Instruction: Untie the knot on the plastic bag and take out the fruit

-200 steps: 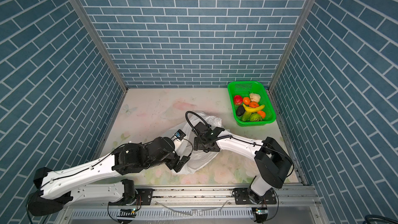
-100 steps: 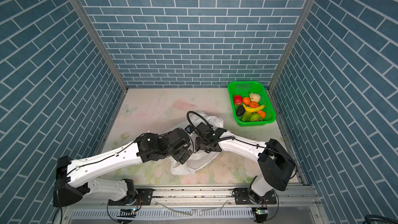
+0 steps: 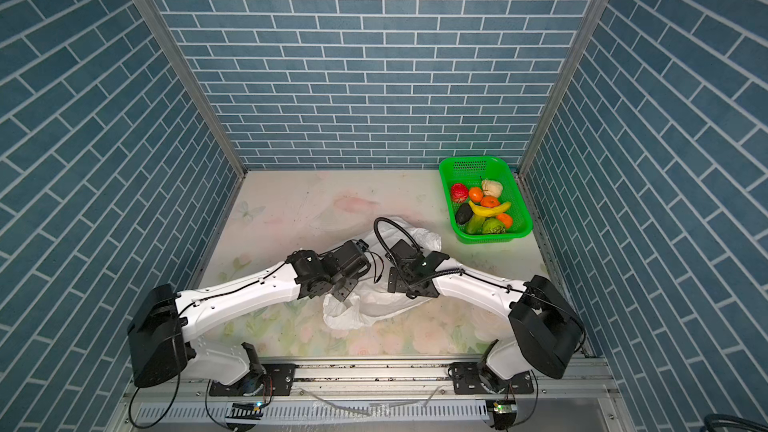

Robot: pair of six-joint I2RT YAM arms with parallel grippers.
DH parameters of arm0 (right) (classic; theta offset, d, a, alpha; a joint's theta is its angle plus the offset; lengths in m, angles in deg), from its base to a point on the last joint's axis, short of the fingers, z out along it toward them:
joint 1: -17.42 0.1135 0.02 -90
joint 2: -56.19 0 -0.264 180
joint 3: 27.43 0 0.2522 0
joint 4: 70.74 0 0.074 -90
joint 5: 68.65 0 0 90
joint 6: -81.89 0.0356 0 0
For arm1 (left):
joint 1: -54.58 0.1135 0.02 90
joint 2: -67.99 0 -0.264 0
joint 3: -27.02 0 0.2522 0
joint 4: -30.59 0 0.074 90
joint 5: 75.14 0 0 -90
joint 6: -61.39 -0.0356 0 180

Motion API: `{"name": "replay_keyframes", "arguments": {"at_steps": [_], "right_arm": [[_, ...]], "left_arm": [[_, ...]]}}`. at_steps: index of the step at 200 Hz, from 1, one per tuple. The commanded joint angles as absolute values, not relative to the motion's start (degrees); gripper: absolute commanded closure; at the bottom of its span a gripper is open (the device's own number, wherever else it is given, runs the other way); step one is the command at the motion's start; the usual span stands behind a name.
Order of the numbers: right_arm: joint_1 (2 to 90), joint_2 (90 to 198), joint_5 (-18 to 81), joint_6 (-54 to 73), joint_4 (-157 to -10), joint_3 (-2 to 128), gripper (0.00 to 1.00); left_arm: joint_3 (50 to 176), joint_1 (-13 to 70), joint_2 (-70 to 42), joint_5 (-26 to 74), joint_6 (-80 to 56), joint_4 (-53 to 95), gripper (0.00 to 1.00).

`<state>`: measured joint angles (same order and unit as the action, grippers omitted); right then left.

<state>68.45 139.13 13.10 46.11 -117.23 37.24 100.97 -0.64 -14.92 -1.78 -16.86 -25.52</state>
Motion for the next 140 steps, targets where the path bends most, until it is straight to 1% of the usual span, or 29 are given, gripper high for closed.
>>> {"name": "replay_keyframes", "arguments": {"at_steps": [1, 13, 49, 82, 96, 114, 140], "right_arm": [[67.8, 136.4, 11.3, 49.4, -118.6, 35.0, 0.04], [67.4, 135.0, 10.6, 49.7, -119.6, 34.4, 0.04], [65.6, 126.4, 7.3, 49.4, -126.2, 33.3, 0.04], [65.2, 118.0, 7.4, 47.4, -131.2, 35.8, 0.04], [65.1, 116.9, 9.0, 47.6, -129.8, 35.4, 0.04], [65.2, 116.8, 11.0, 48.4, -122.9, 32.1, 0.04], [65.2, 121.0, 13.9, 49.1, -111.1, 28.8, 0.04]], "left_arm": [[102.7, -0.3, -16.6, 0.6, -19.9, -21.0, 0.89], [103.6, -0.3, -17.5, 1.9, -20.9, -18.8, 1.00], [108.3, -0.6, -20.6, 8.9, -23.2, -12.2, 1.00], [111.6, -3.2, -20.2, 17.4, -22.0, -6.8, 1.00], [108.7, -4.3, -16.8, 19.6, -19.6, -3.1, 1.00], [100.6, -4.3, -12.2, 20.0, -16.3, 2.3, 1.00], [92.7, -4.2, -8.2, 19.8, -14.7, 6.6, 1.00]]}}
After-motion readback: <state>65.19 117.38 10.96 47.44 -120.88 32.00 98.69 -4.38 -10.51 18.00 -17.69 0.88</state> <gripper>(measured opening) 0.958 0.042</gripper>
